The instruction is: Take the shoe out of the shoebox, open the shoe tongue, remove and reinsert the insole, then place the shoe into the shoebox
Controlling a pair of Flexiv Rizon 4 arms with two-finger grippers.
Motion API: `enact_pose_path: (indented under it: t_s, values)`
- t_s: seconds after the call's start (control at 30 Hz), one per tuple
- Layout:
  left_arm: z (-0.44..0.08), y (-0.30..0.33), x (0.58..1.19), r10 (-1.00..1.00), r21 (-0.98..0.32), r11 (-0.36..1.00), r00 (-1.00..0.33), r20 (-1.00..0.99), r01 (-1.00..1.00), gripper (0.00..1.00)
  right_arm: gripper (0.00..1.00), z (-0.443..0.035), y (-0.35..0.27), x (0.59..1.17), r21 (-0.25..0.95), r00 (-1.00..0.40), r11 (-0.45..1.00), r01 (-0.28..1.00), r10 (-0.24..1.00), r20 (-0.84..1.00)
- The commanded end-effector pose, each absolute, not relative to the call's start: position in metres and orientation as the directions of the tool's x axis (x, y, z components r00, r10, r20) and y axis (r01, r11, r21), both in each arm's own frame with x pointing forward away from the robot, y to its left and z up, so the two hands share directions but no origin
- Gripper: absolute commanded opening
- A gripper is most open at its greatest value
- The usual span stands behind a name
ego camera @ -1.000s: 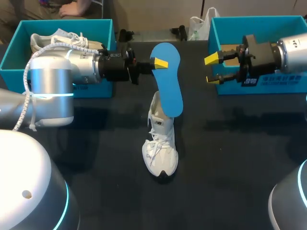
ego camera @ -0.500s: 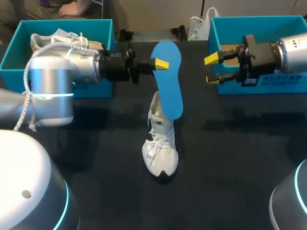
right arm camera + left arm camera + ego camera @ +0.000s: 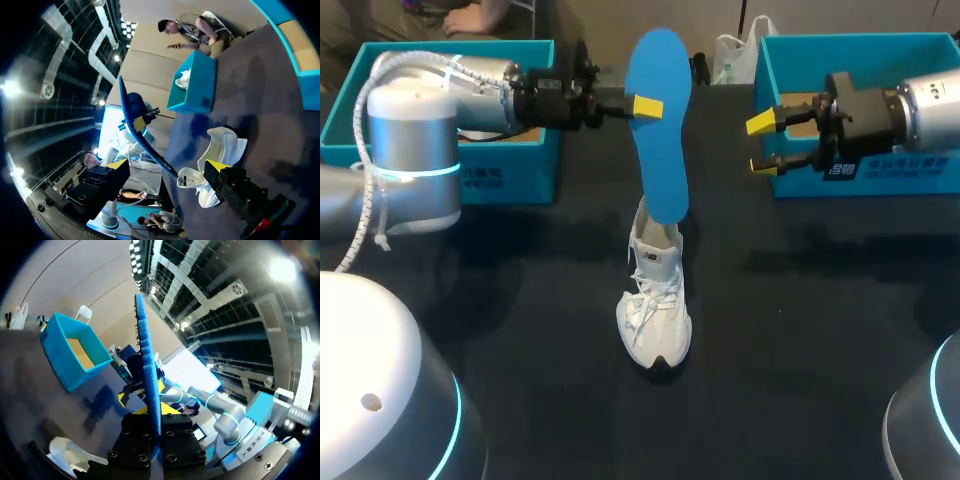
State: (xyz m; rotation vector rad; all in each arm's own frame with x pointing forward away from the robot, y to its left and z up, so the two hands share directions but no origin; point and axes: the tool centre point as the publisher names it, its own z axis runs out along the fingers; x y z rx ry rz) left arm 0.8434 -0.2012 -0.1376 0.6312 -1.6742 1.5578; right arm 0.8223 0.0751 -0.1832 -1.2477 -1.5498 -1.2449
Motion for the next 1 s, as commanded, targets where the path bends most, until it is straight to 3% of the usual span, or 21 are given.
enact_pose_path:
  t_s: [0.03,0.23,0.53,1.0]
  values:
    - [-0.136,-0.196,0.845,0.101,-0.841,0.119,-0.836,0.539,-0.528,0.00,1.00,-0.183,0.077,0.824,0.215,-0.219,0.042,0.976,0.220,0.951]
    - [-0.135,-0.191,0.851,0.090,-0.986,0.093,-0.985,0.147,-0.139,0.00,1.00,-0.183,0.077,0.824,0.215,-0.219,0.042,0.976,0.220,0.951]
    - [-0.148,-0.190,0.856,0.072,-0.964,0.073,-0.965,-0.251,0.256,0.00,1.00,-0.183,0.077,0.824,0.215,-0.219,0.042,0.976,0.220,0.951]
    - [-0.145,-0.191,0.857,0.058,-0.974,0.041,-0.974,-0.221,0.223,0.00,1.00,-0.183,0.077,0.824,0.215,-0.219,0.042,0.976,0.220,0.951]
